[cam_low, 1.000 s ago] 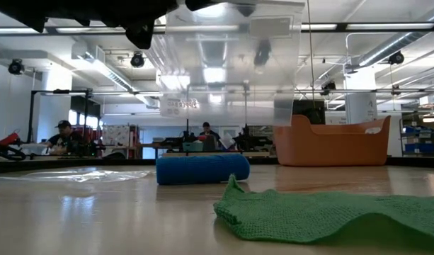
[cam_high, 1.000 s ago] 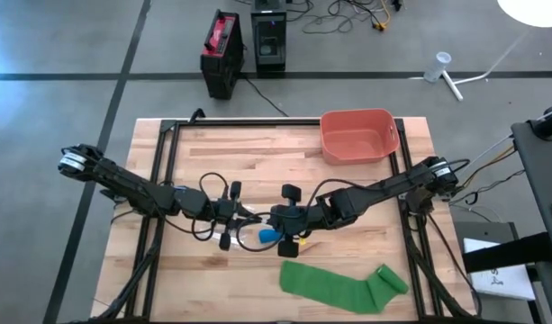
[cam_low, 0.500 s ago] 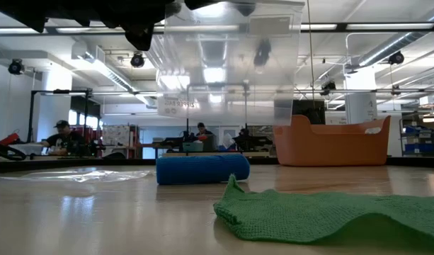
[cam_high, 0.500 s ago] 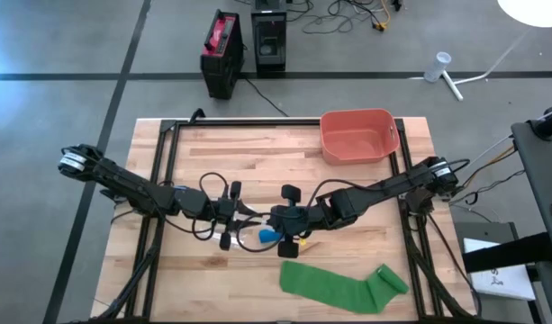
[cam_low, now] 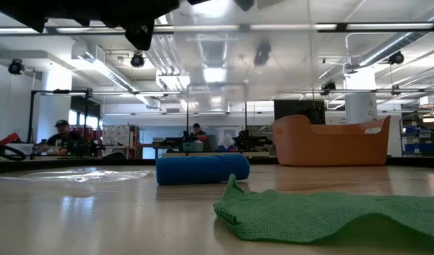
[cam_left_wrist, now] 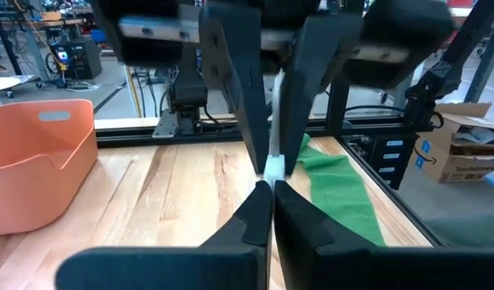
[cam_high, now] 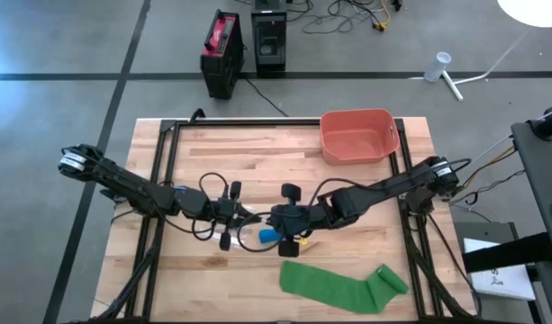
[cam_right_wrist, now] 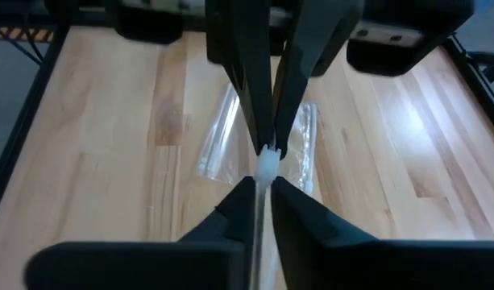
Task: Roll bandage
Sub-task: Open the transparent zip bag
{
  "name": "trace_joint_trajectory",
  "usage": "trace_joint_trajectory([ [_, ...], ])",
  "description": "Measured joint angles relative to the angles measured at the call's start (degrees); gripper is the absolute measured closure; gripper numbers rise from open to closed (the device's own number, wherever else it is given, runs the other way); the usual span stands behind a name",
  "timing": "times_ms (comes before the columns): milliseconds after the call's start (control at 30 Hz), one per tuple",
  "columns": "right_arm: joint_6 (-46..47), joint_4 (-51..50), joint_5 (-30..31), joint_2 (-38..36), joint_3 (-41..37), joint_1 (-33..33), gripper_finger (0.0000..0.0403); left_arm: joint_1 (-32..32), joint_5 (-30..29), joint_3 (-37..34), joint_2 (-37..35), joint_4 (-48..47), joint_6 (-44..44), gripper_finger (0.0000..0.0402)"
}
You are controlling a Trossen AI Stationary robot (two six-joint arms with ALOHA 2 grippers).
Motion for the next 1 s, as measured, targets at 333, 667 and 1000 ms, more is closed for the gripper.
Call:
trace_joint_trajectory([
  [333,-0.3,1.1,0.0,-0.2,0.3,0.1,0.0285,0.0,-2.2,0.0,0.1,-0.1,-0.2,0.0401],
  [667,0.0,2.8,0.0,1.8,0.3,-0.3,0.0305,0.0,-2.4,-0.1,0.1,0.0,-1.2,0.0401],
  [1000,-0.4,2.5,5.1,1.5,0.2,-0.6,0.0334,0.0,-2.3,-0.1,0.0,0.7,-1.5,0.0401],
])
